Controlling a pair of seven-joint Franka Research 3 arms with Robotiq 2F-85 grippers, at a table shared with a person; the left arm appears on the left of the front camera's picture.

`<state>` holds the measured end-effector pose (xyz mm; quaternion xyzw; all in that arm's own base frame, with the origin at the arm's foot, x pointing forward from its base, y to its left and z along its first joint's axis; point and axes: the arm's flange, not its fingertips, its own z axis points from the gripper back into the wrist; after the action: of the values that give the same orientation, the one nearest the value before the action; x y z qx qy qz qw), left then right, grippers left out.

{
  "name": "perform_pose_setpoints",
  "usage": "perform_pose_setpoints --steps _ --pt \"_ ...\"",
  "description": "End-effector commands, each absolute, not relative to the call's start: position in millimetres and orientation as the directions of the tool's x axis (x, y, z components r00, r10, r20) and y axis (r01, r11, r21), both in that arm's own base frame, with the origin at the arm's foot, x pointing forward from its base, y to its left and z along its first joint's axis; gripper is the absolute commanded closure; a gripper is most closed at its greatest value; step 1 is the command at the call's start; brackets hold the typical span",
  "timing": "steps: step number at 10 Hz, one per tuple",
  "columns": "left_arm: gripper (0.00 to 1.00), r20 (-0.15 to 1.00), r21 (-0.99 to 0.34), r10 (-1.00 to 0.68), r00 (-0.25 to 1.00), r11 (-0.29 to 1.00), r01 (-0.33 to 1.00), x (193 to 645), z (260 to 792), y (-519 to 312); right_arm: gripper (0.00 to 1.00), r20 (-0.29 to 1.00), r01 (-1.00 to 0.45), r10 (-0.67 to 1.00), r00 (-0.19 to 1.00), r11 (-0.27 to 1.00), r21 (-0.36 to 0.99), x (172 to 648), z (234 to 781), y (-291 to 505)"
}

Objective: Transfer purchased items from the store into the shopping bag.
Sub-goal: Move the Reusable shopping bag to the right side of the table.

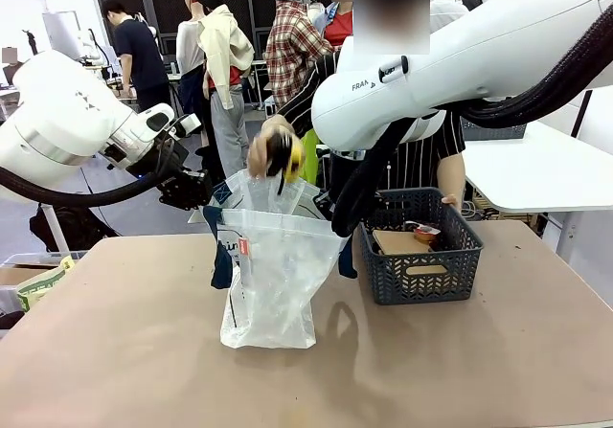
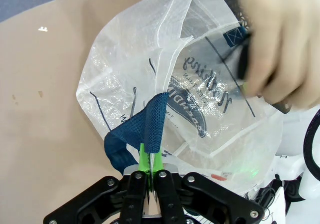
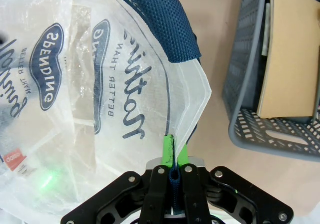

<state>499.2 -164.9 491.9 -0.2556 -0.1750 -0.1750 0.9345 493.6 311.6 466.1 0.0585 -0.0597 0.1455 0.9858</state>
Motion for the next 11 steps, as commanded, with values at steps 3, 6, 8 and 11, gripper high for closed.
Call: perform_pose_setpoints --steps 3,6,8,11 --pt "1.00 0.422 -0.414 -0.236 0.875 0.809 0.418 499.1 493.9 -162.5 1.00 0.133 -0.288 0.273 0.953 0.952 0.109 490.9 465.9 309.2" --pt "1.00 0.422 -0.414 -0.236 0.875 0.809 0.418 499.1 493.9 -162.5 1.00 0.133 -0.288 0.273 0.953 0.952 0.109 490.9 465.9 309.2" --pt "1.00 0.422 -0.414 -0.236 0.875 0.809 0.418 499.1 493.9 -162.5 1.00 0.133 -0.288 0.273 0.953 0.952 0.109 490.9 465.9 309.2" --pt "1.00 0.422 -0.414 -0.236 0.875 0.809 0.418 499.1 493.9 -162.5 1.00 0.133 -0.288 0.273 0.953 0.952 0.109 490.9 465.9 309.2"
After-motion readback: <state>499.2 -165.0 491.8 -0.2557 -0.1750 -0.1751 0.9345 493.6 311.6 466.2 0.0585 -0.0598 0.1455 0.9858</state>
